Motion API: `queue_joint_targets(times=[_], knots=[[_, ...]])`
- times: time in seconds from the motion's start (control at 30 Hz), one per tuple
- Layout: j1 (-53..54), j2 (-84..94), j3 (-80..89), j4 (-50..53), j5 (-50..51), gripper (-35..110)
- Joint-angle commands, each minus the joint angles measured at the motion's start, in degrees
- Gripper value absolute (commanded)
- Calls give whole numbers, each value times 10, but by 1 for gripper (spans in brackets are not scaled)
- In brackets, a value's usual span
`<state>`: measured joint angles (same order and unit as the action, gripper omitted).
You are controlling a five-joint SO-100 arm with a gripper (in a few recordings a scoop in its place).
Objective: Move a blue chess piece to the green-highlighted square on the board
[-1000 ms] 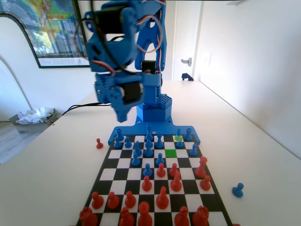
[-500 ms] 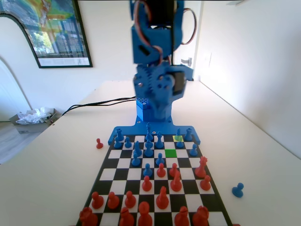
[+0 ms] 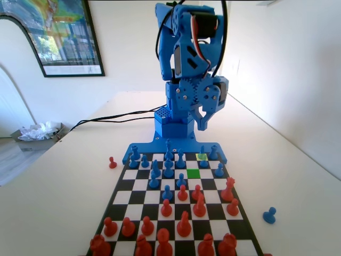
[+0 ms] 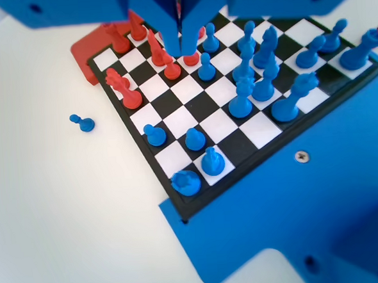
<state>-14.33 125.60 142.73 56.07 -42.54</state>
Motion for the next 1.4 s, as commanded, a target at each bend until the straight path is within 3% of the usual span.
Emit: queue_joint_targets(times=[0.0,0.3,0.63,1.37], knots=[[-3,-2,-7,-10,4,1],[-7,-57,4,-34,54,1],[18,-86,17,-50,37,1],[40,-83,-84,79,22,1]])
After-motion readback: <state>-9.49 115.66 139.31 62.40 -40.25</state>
